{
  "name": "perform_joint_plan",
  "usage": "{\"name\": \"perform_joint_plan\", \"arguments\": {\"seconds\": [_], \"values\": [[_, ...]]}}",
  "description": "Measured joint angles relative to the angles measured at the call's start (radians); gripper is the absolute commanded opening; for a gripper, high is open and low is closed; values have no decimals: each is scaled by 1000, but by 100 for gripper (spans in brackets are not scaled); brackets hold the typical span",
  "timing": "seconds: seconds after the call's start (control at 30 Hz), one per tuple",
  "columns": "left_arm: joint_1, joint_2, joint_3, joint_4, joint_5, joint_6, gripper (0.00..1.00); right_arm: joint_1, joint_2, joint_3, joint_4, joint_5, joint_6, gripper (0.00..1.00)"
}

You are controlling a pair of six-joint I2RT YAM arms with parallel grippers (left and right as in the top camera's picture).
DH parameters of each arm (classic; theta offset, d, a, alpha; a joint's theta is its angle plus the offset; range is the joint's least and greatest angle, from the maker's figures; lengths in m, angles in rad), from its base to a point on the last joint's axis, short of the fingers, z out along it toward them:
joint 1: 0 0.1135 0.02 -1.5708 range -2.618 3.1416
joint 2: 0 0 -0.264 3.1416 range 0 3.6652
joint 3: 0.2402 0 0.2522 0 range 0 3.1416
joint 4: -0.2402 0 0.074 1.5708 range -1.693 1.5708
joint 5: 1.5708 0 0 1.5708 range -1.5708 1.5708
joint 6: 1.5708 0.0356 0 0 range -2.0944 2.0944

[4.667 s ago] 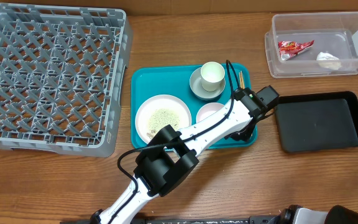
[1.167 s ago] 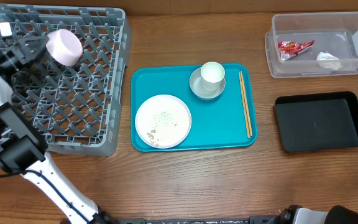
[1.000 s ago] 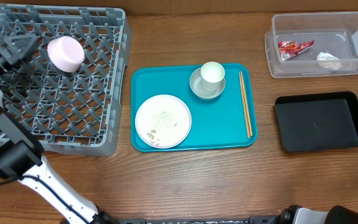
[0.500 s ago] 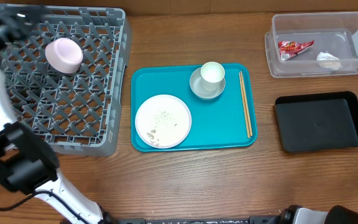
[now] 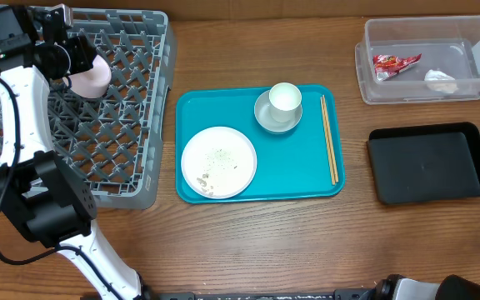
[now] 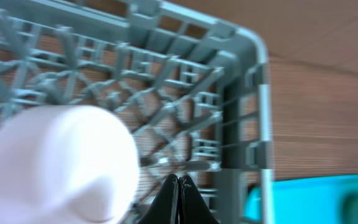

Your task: Sort waste into correct bins and load items into the dishwasher

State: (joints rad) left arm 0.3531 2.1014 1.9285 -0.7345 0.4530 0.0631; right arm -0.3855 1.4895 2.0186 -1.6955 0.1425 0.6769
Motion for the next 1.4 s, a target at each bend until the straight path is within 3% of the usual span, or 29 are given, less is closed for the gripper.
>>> {"name": "perform_joint_plan", "arguments": {"seconds": [0.43, 0.77, 1.2, 1.4], "values": [[-137, 0, -1, -13, -367, 128, 4, 0, 0, 0, 0, 0, 0, 100], [-143, 0, -79, 18, -676, 158, 4, 0, 0, 0, 0, 0, 0, 100], [-141, 0, -114, 108, -703, 158, 4, 0, 0, 0, 0, 0, 0, 100], [-134, 0, -114, 112, -640, 158, 4, 0, 0, 0, 0, 0, -1, 100]]}}
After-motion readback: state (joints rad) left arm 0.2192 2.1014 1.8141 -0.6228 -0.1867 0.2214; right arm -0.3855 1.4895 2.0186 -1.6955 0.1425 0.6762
